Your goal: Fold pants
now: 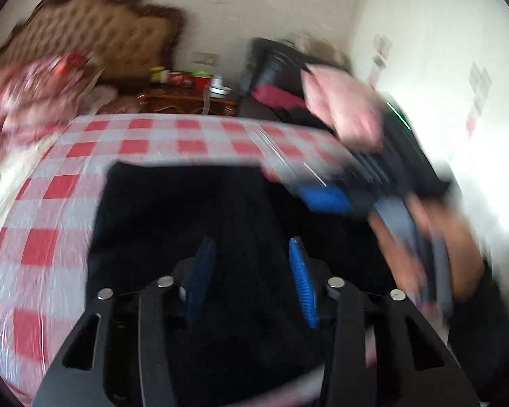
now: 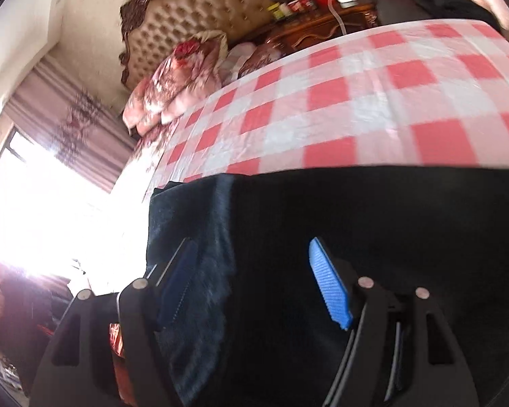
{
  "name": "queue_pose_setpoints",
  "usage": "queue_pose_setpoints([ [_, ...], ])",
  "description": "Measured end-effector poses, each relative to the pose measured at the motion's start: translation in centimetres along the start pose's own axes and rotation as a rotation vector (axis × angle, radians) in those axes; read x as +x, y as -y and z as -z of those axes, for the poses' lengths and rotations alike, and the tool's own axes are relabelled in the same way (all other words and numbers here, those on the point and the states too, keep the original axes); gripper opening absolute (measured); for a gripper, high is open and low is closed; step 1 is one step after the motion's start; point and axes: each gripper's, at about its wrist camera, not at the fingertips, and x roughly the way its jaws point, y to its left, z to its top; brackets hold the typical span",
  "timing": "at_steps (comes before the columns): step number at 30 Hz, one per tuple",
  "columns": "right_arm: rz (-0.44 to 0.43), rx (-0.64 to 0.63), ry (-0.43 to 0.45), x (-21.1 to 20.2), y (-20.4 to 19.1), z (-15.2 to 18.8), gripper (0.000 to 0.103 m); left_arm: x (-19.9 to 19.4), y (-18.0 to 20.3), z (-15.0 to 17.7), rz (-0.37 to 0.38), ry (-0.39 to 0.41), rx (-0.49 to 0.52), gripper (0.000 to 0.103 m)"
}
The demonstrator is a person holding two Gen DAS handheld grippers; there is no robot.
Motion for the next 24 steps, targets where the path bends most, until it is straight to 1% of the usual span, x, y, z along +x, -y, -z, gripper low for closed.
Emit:
queue_pose_setpoints([
  [1, -0.001, 0.001, -0.021, 0.8, -0.3, -0.4, 0.077, -0.3, 1.5, 1.4, -0.001, -0.002, 0.056, 0.04],
  [3, 0.031, 0.017, -0.051, 2.5, -0.7, -1.1, 0.077, -0.6, 3.8, 3.5, -0.049, 0.018, 0.149, 0.053],
  [4, 0.043, 0.017, -0.057, 3.0, -0.7, -1.4, 0.077, -0.7, 5.0, 4.6, -0.089, 0.034, 0.211, 0.054],
  [5, 0.047, 0.01, -0.061, 3.5, -0.8, -1.7, 0.077, -0.6, 6.7, 5.9, -0.134, 0.052, 0.312, 0.054],
  [8, 0.053, 0.007, -0.076, 4.4, -0.8, -1.7, 0.077, -0.5, 9.2, 7.7, -0.176, 0.091, 0.472, 0.062],
  [10, 0.061, -0.003, -0.085, 4.8, -0.6, -1.7, 0.07, 0.2, 10.7, 8.8, -0.222, 0.086, 0.596, 0.062],
  [11, 0.07, -0.001, -0.087, 4.9, -0.5, -1.7, 0.067, 0.4, 11.2, 9.3, -0.226, 0.085, 0.646, 0.062],
  [13, 0.066, 0.001, -0.085, 4.9, -0.3, -1.7, 0.059, 0.6, 11.4, 9.7, -0.234, 0.076, 0.668, 0.062],
  [14, 0.066, 0.001, -0.09, 5.0, -0.3, -1.7, 0.05, 0.9, 11.2, 9.6, -0.246, 0.06, 0.659, 0.058],
  [15, 0.064, -0.002, -0.095, 5.1, -0.3, -1.6, 0.042, 1.4, 10.9, 9.5, -0.266, 0.039, 0.651, 0.05],
  [16, 0.068, -0.008, -0.096, 5.2, -0.3, -1.6, 0.04, 1.8, 10.6, 9.6, -0.276, 0.015, 0.651, 0.047],
  [17, 0.07, -0.017, -0.095, 5.2, -0.5, -1.5, 0.032, 2.2, 10.3, 9.7, -0.278, -0.008, 0.655, 0.043],
  [18, 0.062, -0.032, -0.094, 5.2, -0.7, -1.5, 0.022, 2.4, 10.2, 9.8, -0.279, -0.017, 0.656, 0.03],
  [20, 0.062, -0.054, -0.082, 5.0, -1.4, -1.5, 0.017, 2.1, 10.3, 9.6, -0.29, -0.006, 0.639, 0.015],
  [22, 0.066, -0.094, -0.061, 4.4, -2.3, -1.6, 0.015, 1.3, 10.2, 8.8, -0.279, 0.027, 0.613, 0.014],
  [24, 0.059, -0.108, -0.044, 3.9, -2.8, -1.9, 0.015, 1.8, 9.8, 8.2, -0.262, 0.013, 0.599, 0.014],
])
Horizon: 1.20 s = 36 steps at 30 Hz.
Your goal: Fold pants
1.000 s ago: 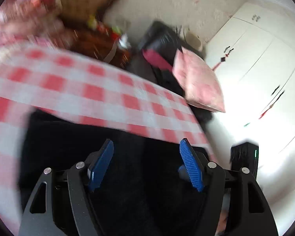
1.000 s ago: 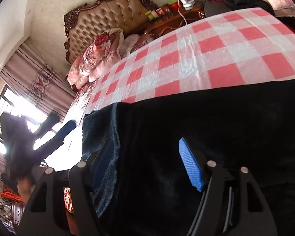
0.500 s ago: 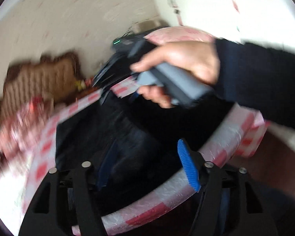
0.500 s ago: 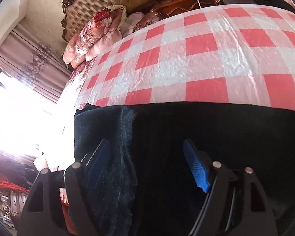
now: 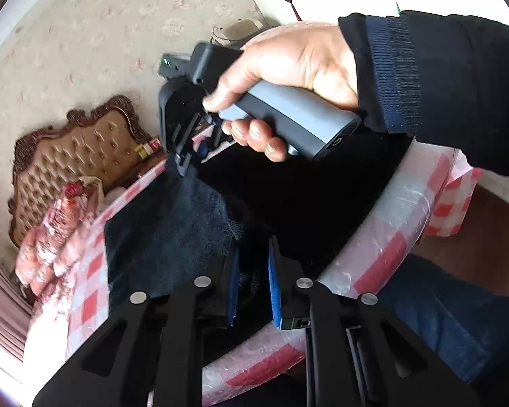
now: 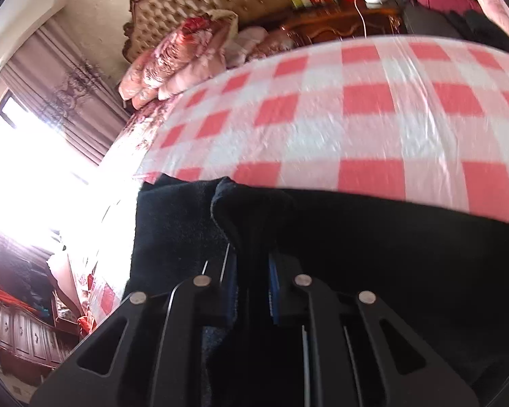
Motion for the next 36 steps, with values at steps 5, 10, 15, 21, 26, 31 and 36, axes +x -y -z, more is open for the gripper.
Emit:
queue_pose_setpoints([
  [5, 0.027, 0.02, -0.035, 1.2, 1.4, 0.5, 0.022, 1.2, 0.9, 1.1, 0.011, -0.032, 0.025, 0.014],
  [10, 0.19, 0.01, 0.101, -1.6, 1.0, 1.6, 0.058, -1.2, -0.4, 0.8, 0.159, 0.05, -0.09, 0.059],
  [15, 0.286, -0.122, 0.291, -7.0, -3.8, 6.1, 0.081, -5.6, -8.8, 3.1, 0.135, 0.169, -0.511, 0.063],
  [21, 0.251, -0.291, 0.231, -4.7, -10.0, 11.4, 0.082, -4.4, -17.0, 8.2, -0.006, 0.04, -0.772, 0.039],
  [26, 0.389, -0.33, 0.097, -0.7, -10.0, 14.6, 0.082, -1.2, -16.6, 10.8, 0.043, -0.119, -0.778, 0.022],
  [31, 0.366, -0.318, 0.091, -0.3, -8.6, 16.0, 0.084, -1.3, -15.4, 12.1, 0.05, -0.108, -0.711, 0.022],
  [36, 0.432, -0.3, 0.077, -1.1, -9.6, 15.3, 0.084, -1.9, -20.4, 13.4, 0.186, -0.011, -0.903, 0.022],
])
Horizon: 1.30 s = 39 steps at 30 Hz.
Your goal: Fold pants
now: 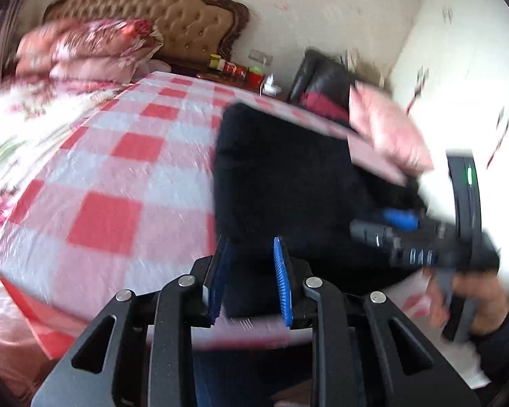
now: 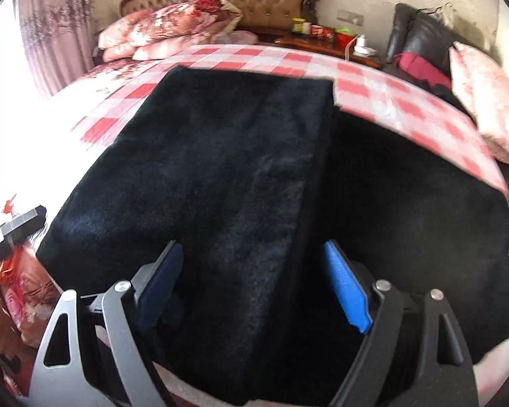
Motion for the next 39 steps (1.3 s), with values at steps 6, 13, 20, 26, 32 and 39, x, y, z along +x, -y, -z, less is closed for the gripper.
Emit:
queue_pose_setpoints([
  [6, -0.131, -0.051, 0.049, -1.7, -6.3, -3.2, 0.084, 3.4, -5.3, -10.8, 0.228, 0.004, -0.048, 0.022],
  [13, -0.141, -0.143, -0.066, 2.2, -11.2, -1.7, 0.077, 13.2, -4.2, -19.2, 0.289, -0.189, 0.355, 0.022],
  [20, -0.151, -0.177, -0.078, 1.9, -11.5, -1.6, 0.078, 18.9, -2.8, -20.9, 0.49, -0.4, 0.449, 0.022],
  [26, -0.167, -0.179, -0.079, 2.5, -11.0, -1.9, 0.079, 21.1, -2.2, -19.4, 0.503, -0.548, 0.538, 0.01],
  [32, -0.173, -0.155, -0.08, 2.5, -10.8, -1.9, 0.079, 22.3, -2.1, -19.8, 0.449, -0.506, 0.535, 0.006],
  [39, -0.164, -0.153, -0.075, 2.4, -10.9, -1.8, 0.079, 21.5, -2.7, -20.0, 0.372, -0.414, 0.447, 0.007],
])
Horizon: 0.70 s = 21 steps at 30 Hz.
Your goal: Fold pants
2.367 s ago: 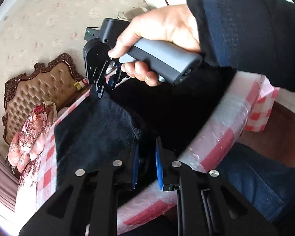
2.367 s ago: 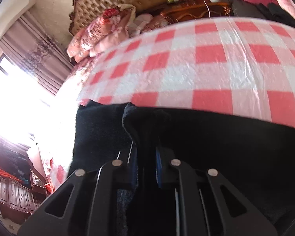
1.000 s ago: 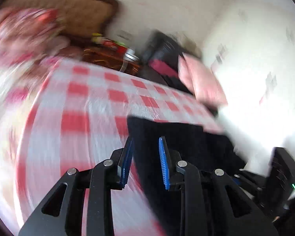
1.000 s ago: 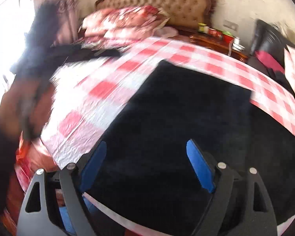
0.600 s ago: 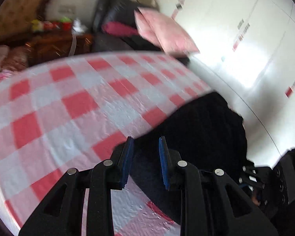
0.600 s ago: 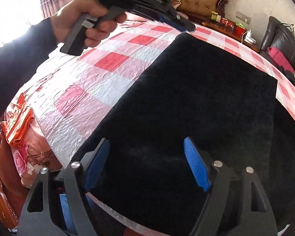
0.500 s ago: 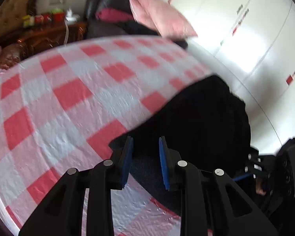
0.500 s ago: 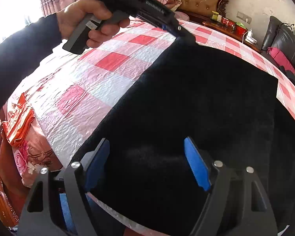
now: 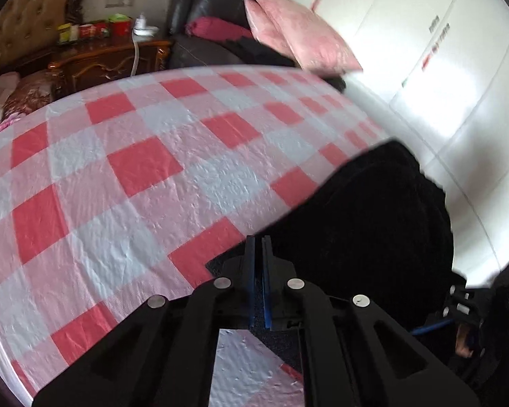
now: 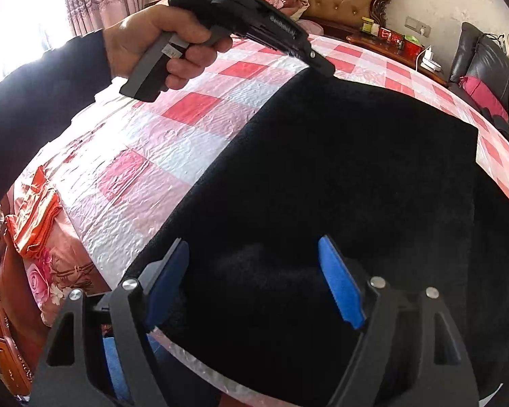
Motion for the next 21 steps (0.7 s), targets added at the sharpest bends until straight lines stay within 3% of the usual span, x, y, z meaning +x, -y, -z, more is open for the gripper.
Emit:
queue_pose_setpoints([
  [1, 0.003, -0.002, 0.001, 0.0, -0.1, 0.0, 0.079, -0.8, -0.2, -0.1, -0.03, 0.039, -0.033, 0.007],
  [4, 0.003, 0.002, 0.004, 0.0, 0.0, 0.1, 0.079, -2.8, 0.3, -0.3, -0.015, 0.092, -0.056, 0.018],
  [6, 0.003, 0.003, 0.006, 0.0, 0.0, 0.1, 0.079, -2.9, 1.5, -0.2, -0.029, 0.062, -0.011, 0.032],
  [8, 0.005, 0.003, 0.006, 0.0, 0.0, 0.1, 0.08, -1.9, 2.4, 0.0, -0.094, 0.014, 0.025, 0.042],
  [11, 0.005, 0.005, 0.007, 0.0, 0.0, 0.1, 0.08, -0.7, 2.8, 0.5, -0.129, -0.035, 0.064, 0.039],
  [12, 0.004, 0.004, 0.008, 0.0, 0.0, 0.1, 0.08, -0.3, 3.0, 0.6, -0.143, -0.053, 0.082, 0.021],
  [15, 0.006, 0.006, 0.009, 0.0, 0.1, 0.1, 0.08, 1.1, 3.1, 0.5, -0.19, -0.089, 0.123, 0.019],
  [17, 0.007, 0.008, 0.007, 0.0, 0.0, 0.1, 0.08, 1.5, 2.8, 0.0, -0.248, -0.081, 0.115, 0.012],
  [18, 0.008, 0.007, 0.008, 0.0, 0.0, 0.1, 0.081, 1.7, 2.1, -0.3, -0.334, -0.072, 0.092, 0.007],
  [19, 0.009, 0.008, 0.009, 0.0, 0.0, 0.1, 0.081, 1.6, 1.5, -0.5, -0.368, -0.061, 0.065, 0.007],
  [21, 0.01, 0.007, 0.009, 0.0, 0.0, 0.0, 0.081, -0.4, 0.8, -0.9, -0.333, 0.034, -0.023, 0.008],
])
